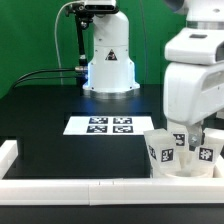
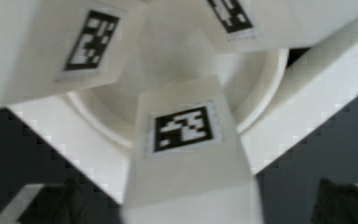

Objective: Assemble stool

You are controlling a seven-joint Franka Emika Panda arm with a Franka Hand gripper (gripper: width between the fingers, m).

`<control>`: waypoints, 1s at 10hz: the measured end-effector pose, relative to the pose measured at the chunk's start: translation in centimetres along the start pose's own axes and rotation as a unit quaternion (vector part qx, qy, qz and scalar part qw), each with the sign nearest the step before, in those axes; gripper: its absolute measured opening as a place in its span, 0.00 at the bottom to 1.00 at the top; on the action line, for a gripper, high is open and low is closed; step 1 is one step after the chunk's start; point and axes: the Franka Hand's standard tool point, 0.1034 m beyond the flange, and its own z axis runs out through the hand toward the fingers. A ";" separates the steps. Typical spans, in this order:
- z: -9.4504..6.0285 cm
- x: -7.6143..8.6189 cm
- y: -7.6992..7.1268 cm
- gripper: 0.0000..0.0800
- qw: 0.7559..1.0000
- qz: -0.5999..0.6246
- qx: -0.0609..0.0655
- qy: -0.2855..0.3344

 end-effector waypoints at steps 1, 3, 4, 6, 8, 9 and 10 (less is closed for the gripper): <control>0.2 0.0 -0.1 0.81 1.000 -0.006 -0.001 -0.003; 0.3 -0.2 0.1 0.68 1.000 0.000 -0.002 -0.004; 0.3 -0.2 0.1 0.51 1.000 0.018 -0.002 -0.004; 0.2 -0.3 0.4 0.43 0.999 0.047 -0.004 -0.005; 0.3 -0.5 0.7 0.43 0.992 0.128 -0.005 -0.005; 0.3 -0.1 1.5 0.43 0.982 0.188 -0.008 -0.003; 0.3 0.4 2.0 0.43 0.966 0.258 -0.012 0.001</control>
Offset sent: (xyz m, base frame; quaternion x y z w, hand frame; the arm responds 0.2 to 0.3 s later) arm 0.0000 0.0000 0.0000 0.0000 0.0000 0.0650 0.9979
